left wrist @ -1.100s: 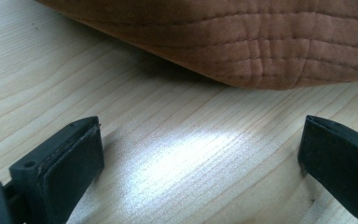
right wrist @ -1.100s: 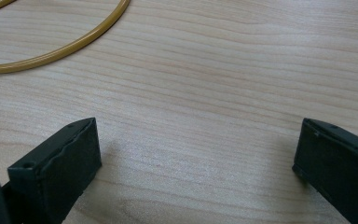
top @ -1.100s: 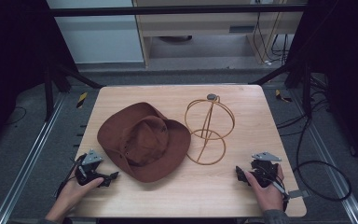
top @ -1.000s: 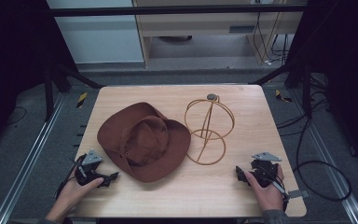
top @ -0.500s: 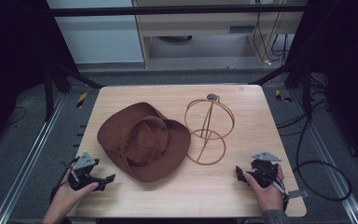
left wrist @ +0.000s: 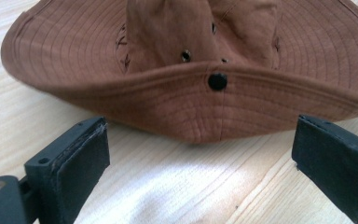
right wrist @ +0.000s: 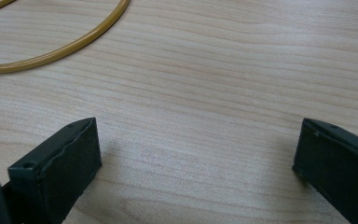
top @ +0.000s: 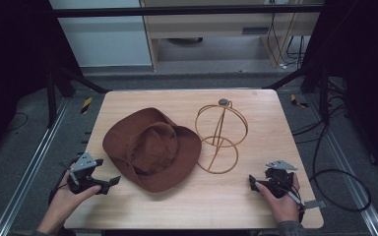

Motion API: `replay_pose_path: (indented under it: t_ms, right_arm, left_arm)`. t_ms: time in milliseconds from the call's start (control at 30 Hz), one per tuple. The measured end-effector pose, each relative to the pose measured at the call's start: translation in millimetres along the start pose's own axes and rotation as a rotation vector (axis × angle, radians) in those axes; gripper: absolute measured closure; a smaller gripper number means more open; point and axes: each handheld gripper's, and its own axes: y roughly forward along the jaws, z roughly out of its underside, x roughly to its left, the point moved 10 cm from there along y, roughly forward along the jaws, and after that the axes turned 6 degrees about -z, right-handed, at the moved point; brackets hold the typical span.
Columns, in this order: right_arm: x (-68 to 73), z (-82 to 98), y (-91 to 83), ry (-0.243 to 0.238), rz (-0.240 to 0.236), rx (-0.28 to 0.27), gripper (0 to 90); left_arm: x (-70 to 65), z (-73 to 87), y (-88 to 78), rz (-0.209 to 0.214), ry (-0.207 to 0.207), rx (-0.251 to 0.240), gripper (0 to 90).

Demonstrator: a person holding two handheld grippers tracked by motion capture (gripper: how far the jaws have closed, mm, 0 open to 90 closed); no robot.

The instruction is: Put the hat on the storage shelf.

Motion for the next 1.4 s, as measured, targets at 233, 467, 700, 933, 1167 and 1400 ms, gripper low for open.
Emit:
replay_pose_path:
  t_ms: [233, 467, 700, 933, 1167, 1400]
  right_arm:
    - [0.0, -0.1, 0.0, -0.001, -0.001, -0.001, 0.7]
    - [0.0, -0.1, 0.0, -0.002, -0.001, -0.001, 0.7]
    - [-0.1, 0.0, 0.0, -0.003, 0.000, 0.000, 0.7]
    - [0.0, 0.0, 0.0, -0.002, 0.000, -0.001, 0.7]
    - [0.0, 0.0, 0.0, -0.002, 0.000, -0.001, 0.7]
    - [0.0, 0.0, 0.0, -0.002, 0.000, -0.001, 0.7]
  left_arm:
    - [5.1, -22.9, 3.8, 0.014, 0.023, 0.040, 3.7]
    - [10.6, -44.0, 11.1, 0.008, 0.061, 0.086, 3.8]
    - [11.5, -75.5, 28.1, 0.024, 0.099, 0.144, 3.7]
    - [4.9, -95.5, 44.5, 0.040, 0.174, 0.199, 3.7]
    - [-0.6, -110.4, 56.0, 0.045, 0.205, 0.224, 4.2]
    - [-1.2, -123.2, 69.3, 0.061, 0.183, 0.246, 4.2]
